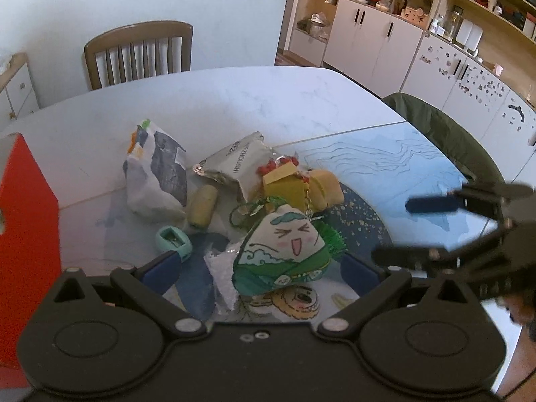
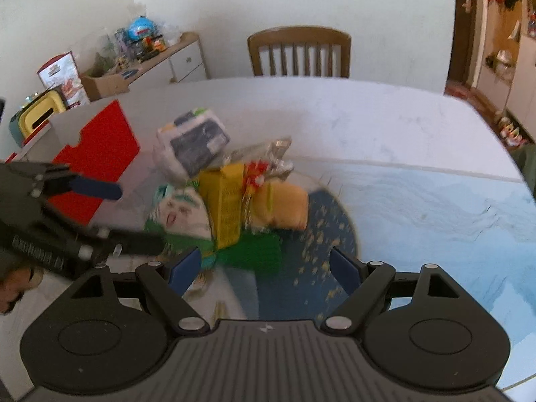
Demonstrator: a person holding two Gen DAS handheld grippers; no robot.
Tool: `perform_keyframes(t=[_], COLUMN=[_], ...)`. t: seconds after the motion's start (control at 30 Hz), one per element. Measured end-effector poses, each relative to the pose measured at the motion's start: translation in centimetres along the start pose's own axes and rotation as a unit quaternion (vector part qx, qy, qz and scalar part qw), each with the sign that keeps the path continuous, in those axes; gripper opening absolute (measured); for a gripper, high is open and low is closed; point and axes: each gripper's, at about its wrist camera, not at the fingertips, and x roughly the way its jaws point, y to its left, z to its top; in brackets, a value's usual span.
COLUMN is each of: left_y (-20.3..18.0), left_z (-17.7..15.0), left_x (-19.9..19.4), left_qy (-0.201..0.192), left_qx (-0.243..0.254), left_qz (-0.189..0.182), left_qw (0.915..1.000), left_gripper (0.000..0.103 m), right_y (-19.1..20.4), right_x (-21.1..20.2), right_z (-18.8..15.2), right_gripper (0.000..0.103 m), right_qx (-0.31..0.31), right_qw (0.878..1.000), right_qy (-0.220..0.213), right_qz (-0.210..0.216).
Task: Organize objects
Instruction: 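Grasp the green dumpling plush with the left tool while the right tool grasps the cartoon-face plush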
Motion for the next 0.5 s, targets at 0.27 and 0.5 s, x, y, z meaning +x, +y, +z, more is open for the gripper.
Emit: perform_keyframes(t=[0.27,0.5], left_y=[0.6,-0.1], left_z=[1.1,1.1], left_x=[1.4,2.7], left_qy=[0.011,0.026], left_qx=[-0.025,-0.017], left_qz=[-0.013,-0.024], left_qw=[0.9995,0.9992], left_gripper=[0.098,0.089], right_y=[2.7,5.6], right_x=[1.5,3.1], right_z=[-1.7,-2.0], right_gripper=[0.084,0.084], right_qx=[-0.027,-0.034], right_qw=[0.999,0.997], right_qy=[0.022,0.026], right_qz=[0.04,0.065])
